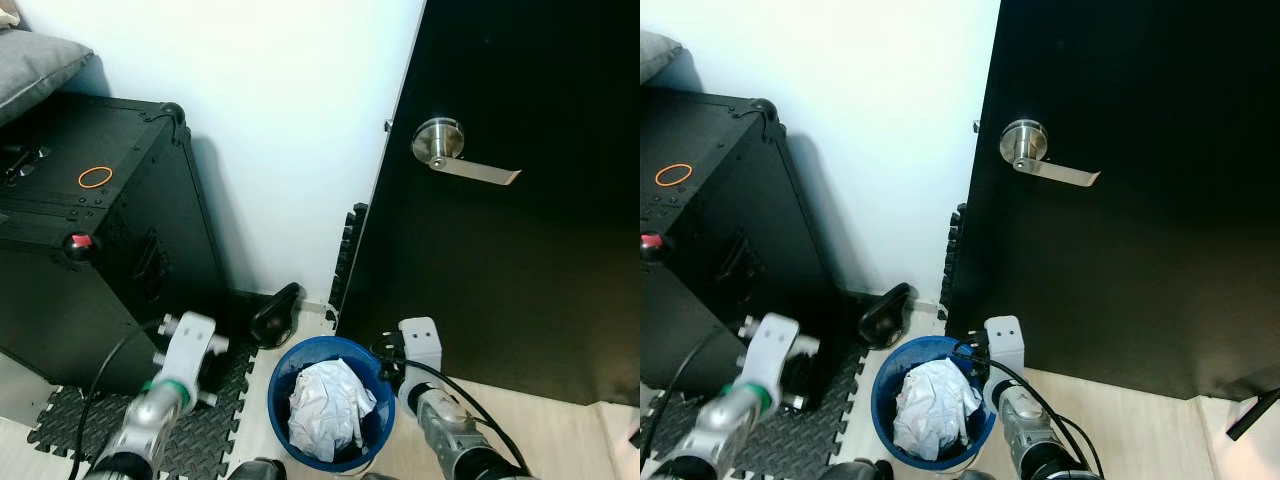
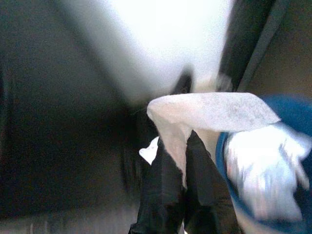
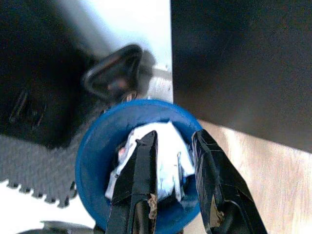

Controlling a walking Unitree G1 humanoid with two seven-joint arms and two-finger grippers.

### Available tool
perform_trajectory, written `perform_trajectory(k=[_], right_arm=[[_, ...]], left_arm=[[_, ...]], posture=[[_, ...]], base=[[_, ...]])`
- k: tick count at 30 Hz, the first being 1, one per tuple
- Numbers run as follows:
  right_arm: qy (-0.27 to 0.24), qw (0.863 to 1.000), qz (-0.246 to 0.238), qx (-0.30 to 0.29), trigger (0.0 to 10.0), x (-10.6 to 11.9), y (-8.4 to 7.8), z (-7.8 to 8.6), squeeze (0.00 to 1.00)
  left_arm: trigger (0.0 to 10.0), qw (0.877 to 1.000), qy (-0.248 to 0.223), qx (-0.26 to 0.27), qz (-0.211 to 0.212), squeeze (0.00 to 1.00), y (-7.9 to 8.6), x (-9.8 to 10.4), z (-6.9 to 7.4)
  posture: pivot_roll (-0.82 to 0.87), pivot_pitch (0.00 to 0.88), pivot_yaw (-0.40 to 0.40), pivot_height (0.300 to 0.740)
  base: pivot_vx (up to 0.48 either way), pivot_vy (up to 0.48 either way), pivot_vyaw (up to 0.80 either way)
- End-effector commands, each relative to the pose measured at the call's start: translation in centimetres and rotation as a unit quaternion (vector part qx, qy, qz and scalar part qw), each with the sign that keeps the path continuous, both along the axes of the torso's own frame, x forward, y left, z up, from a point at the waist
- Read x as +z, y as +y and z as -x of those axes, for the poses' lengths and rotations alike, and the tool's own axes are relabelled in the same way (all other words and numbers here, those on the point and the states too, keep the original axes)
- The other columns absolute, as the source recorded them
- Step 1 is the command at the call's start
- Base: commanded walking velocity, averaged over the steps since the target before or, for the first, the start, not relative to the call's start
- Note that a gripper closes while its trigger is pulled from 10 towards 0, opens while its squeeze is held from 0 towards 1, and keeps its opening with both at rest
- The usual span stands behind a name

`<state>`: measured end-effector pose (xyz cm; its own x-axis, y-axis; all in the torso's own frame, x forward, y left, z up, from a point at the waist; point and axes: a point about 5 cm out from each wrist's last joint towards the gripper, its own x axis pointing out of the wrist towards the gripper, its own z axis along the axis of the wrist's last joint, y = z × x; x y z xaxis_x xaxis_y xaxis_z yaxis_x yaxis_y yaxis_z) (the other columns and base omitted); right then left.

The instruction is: Clean up the room

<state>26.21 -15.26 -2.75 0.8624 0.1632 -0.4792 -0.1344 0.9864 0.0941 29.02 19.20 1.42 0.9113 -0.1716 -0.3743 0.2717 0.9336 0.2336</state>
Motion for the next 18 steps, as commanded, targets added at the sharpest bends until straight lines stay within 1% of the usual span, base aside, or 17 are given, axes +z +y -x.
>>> perform_trajectory(k=[1, 2, 3, 4, 5, 6, 7, 9, 10, 11, 12, 13, 14, 15, 17, 18], right_arm=[[0.003, 1.0, -0.004, -0.01, 10.0, -0.3, -0.4, 0.4, 0.0], [-0.034, 0.999, -0.014, -0.026, 10.0, 0.7, -0.9, -0.3, 0.0], [-0.069, 0.996, -0.021, -0.043, 10.0, 1.6, -1.5, -0.9, 0.0], [-0.109, 0.992, -0.027, -0.066, 10.0, 2.7, -2.2, -1.4, 0.0], [-0.146, 0.984, -0.029, -0.094, 10.0, 3.8, -3.3, -1.8, 0.0], [-0.146, 0.984, -0.029, -0.094, 10.0, 3.8, -3.3, -1.8, 0.0], [-0.174, 0.977, -0.027, -0.12, 10.0, 4.7, -4.3, -1.9, 0.0], [-0.174, 0.977, -0.027, -0.12, 10.0, 4.7, -4.3, -1.9, 0.0], [-0.197, 0.969, -0.021, -0.144, 10.0, 5.5, -5.4, -2.0, 0.0], [-0.197, 0.969, -0.021, -0.144, 10.0, 5.5, -5.4, -2.0, 0.0], [-0.221, 0.961, -0.016, -0.166, 10.0, 6.4, -6.6, -1.8, 0.0], [-0.221, 0.961, -0.016, -0.166, 10.0, 6.4, -6.6, -1.8, 0.0], [-0.239, 0.955, -0.009, -0.178, 10.0, 7.1, -7.7, -1.4, 0.0], [-0.239, 0.955, -0.009, -0.178, 10.0, 7.1, -7.7, -1.4, 0.0], [-0.256, 0.95, -0.002, -0.181, 10.0, 7.9, -8.6, -0.7, 0.0], [-0.256, 0.95, -0.002, -0.181, 10.0, 7.9, -8.6, -0.7, 0.0]], left_arm=[[10.0, 1.0, 0.018, -0.012, -0.005, 0.0, -0.1, -0.8, 0.8], [10.0, 0.994, 0.009, -0.108, 0.02, 0.0, -2.4, 0.5, -0.3], [10.0, 0.982, 0.01, -0.185, 0.037, 0.0, -4.3, 1.6, -0.9], [10.0, 0.966, 0.015, -0.254, 0.05, 0.0, -6.1, 2.4, -1.3], [10.0, 0.953, 0.027, -0.295, 0.055, 0.0, -7.5, 2.8, -1.7], [10.0, 0.953, 0.027, -0.295, 0.055, 0.0, -7.5, 2.8, -1.7], [10.0, 0.948, 0.046, -0.31, 0.055, 0.0, -8.4, 2.7, -1.9], [10.0, 0.948, 0.046, -0.31, 0.055, 0.0, -8.4, 2.7, -1.9], [10.0, 0.943, 0.067, -0.323, 0.045, 0.0, -9.0, 2.3, -1.9], [10.0, 0.943, 0.067, -0.323, 0.045, 0.0, -9.0, 2.3, -1.9], [10.0, 0.936, 0.086, -0.341, 0.02, 0.0, -9.8, 1.8, -1.7], [10.0, 0.936, 0.086, -0.341, 0.02, 0.0, -9.8, 1.8, -1.7], [10.0, 0.928, 0.106, -0.358, -0.006, 0.0, -10.6, 1.3, -1.5], [10.0, 0.928, 0.106, -0.358, -0.006, 0.0, -10.6, 1.3, -1.5], [10.0, 0.914, 0.132, -0.381, -0.038, 0.0, -11.3, 0.7, -1.1], [10.0, 0.914, 0.132, -0.381, -0.038, 0.0, -11.3, 0.7, -1.1]], posture=[[0.05, 0.007, 0.033, 0.73], [-0.02, 0.024, 0.059, 0.73], [-0.06, 0.033, 0.076, 0.73], [-0.08, 0.04, 0.087, 0.73], [-0.11, 0.051, 0.102, 0.73], [-0.11, 0.051, 0.102, 0.73], [-0.12, 0.055, 0.107, 0.73], [-0.12, 0.055, 0.107, 0.73], [-0.15, 0.067, 0.121, 0.73], [-0.15, 0.067, 0.121, 0.73], [-0.2, 0.089, 0.137, 0.73], [-0.2, 0.089, 0.137, 0.73], [-0.23, 0.098, 0.146, 0.73], [-0.23, 0.098, 0.146, 0.73], [-0.24, 0.107, 0.15, 0.73], [-0.24, 0.107, 0.15, 0.73]], base=[[0.0, 0.0, 0.0], [0.0, 0.0, 0.0], [0.0, 0.0, 0.0], [0.0, 0.0, 0.0], [0.0, 0.0, 0.0], [0.0, 0.0, 0.0], [0.0, 0.0, 0.0], [0.0, 0.0, 0.0], [0.0, 0.0, 0.0], [0.0, 0.0, 0.0], [0.0, 0.0, 0.0], [0.0, 0.0, 0.0], [0.0, 0.0, 0.0], [0.0, 0.0, 0.0], [0.0, 0.0, 0.0], [0.0, 0.0, 0.0]])
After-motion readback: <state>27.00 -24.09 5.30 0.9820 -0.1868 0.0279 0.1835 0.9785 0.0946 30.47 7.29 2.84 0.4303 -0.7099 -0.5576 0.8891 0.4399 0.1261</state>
